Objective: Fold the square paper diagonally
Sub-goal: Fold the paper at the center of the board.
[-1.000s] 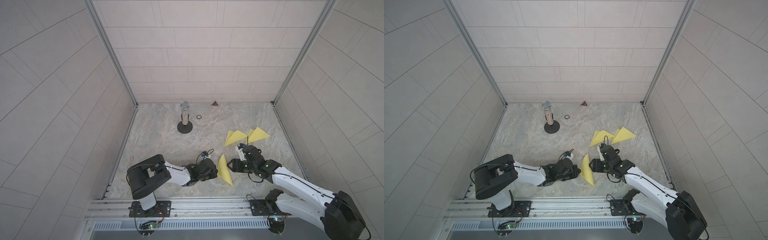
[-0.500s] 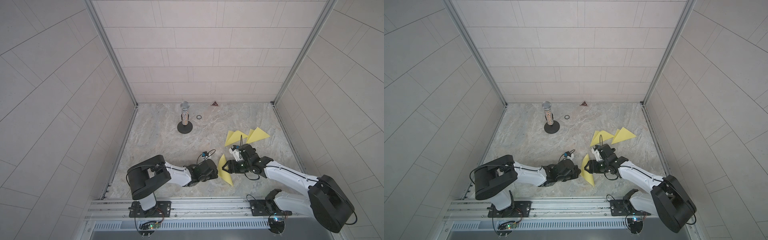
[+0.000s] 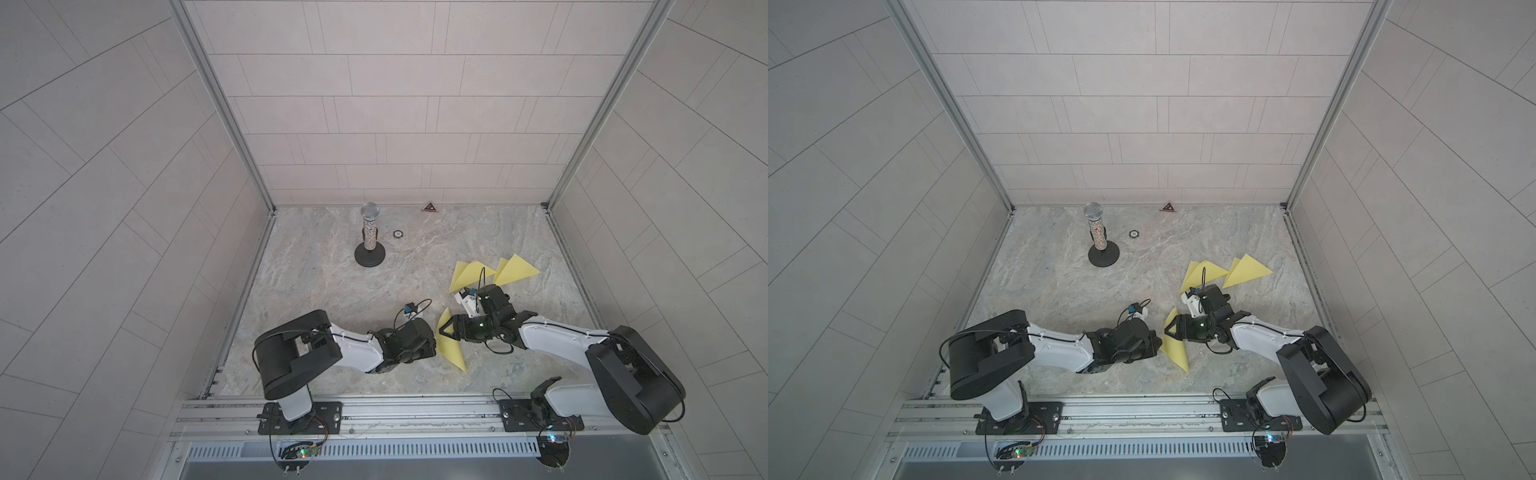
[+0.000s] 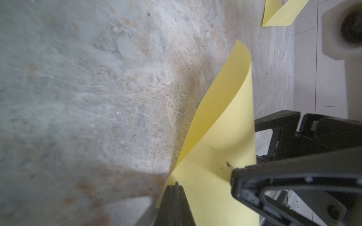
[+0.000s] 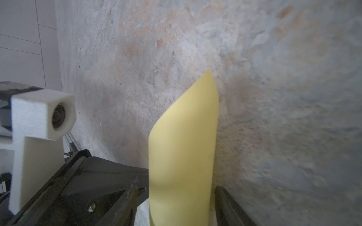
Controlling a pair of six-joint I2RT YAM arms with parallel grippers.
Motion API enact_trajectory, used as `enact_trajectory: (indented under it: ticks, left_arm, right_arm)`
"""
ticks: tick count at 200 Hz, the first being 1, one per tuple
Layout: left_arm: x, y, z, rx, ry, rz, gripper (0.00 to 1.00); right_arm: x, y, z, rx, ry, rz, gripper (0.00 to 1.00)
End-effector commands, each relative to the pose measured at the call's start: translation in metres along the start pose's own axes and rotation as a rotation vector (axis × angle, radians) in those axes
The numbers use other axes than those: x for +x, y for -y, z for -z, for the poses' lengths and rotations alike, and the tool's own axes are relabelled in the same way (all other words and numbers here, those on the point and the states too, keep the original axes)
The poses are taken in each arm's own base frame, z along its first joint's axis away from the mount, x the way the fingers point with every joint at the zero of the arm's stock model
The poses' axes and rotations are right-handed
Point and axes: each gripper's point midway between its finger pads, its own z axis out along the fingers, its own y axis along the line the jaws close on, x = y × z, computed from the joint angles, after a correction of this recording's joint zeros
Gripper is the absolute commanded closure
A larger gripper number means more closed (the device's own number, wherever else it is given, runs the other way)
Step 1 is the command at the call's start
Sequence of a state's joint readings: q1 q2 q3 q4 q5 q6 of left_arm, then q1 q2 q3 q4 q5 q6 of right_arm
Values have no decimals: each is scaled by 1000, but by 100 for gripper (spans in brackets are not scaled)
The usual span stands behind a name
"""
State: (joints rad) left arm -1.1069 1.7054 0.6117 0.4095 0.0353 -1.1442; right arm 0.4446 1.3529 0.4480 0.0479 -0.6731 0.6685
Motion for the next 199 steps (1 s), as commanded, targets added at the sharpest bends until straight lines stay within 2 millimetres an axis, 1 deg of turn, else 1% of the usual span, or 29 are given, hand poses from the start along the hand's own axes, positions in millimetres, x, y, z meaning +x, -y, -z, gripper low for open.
enact_trajectory:
  ticks: [1,35,52,63,78,96,112,120,149,173,199]
  left_arm:
    - [32,-68,2,-237,-105,-38,100]
    - [32,-68,2,-238,-106,-38,100]
    - [31,-68,2,-238,-105,-38,100]
    - [31,-68,3,-241,-104,-38,100]
    - [31,-69,3,-244,-102,-39,100]
    - [30,-69,4,-245,-101,-41,100]
    - [30,-68,4,-247,-99,-43,100]
    - [30,-69,4,-248,-98,-43,100]
    - [30,-70,5,-254,-100,-43,100]
    - [30,-70,4,-255,-101,-43,100]
    - [30,-70,3,-253,-102,-43,100]
  right_arm:
    - [7,5,-6,-18,-18,-20,39]
    - [4,6,-9,-34,-15,-33,49]
    - [1,8,-9,-40,-1,-40,58]
    - [0,7,-9,-57,1,-44,61]
    - [-3,4,-10,-86,4,-44,68]
    - [-6,6,-11,-87,7,-54,76]
    - [-7,7,-11,-91,6,-59,78]
    - [-8,5,-11,-102,8,-58,82]
    - [-10,7,-10,-100,12,-59,87]
    - [-9,8,-12,-101,6,-59,100]
    - [-8,8,-13,-115,3,-56,100]
